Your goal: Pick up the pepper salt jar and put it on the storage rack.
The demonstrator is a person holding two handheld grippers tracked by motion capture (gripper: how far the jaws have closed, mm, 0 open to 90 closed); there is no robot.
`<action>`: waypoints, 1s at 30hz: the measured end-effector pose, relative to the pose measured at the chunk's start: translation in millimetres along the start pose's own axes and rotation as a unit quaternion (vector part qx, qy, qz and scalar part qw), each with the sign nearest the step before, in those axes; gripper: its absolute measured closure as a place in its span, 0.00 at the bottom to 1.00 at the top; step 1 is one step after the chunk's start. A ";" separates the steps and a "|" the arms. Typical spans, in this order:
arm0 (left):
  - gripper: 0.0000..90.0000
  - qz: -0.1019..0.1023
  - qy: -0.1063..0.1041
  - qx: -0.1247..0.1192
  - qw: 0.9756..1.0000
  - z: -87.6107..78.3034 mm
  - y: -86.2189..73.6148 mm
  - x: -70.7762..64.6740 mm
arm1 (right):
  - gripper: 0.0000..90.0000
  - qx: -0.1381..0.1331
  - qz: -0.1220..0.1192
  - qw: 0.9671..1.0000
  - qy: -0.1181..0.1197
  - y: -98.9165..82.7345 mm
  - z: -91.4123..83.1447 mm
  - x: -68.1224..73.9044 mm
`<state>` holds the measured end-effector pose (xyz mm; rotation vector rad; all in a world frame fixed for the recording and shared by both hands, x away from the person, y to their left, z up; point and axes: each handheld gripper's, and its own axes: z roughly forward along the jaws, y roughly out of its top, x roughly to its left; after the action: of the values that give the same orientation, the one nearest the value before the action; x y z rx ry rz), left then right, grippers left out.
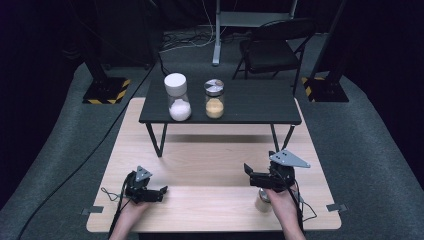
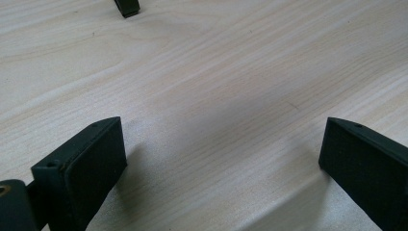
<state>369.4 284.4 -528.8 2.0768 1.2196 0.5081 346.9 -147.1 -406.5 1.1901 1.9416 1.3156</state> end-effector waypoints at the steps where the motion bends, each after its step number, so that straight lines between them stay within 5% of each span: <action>1: 0.03 0.000 0.000 0.000 1.000 0.0 0.0 0.0 | 0.03 0.000 0.001 1.000 0.000 -1.5 -0.1 -0.4; 30: 0.02 0.001 0.000 0.001 1.000 0.6 0.7 -0.4 | 0.03 0.010 0.004 1.000 -0.010 -44.2 -5.7 -5.6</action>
<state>370.0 283.6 -528.8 2.0791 1.2181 0.5080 328.3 -161.2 -444.9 1.2169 1.9420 1.2880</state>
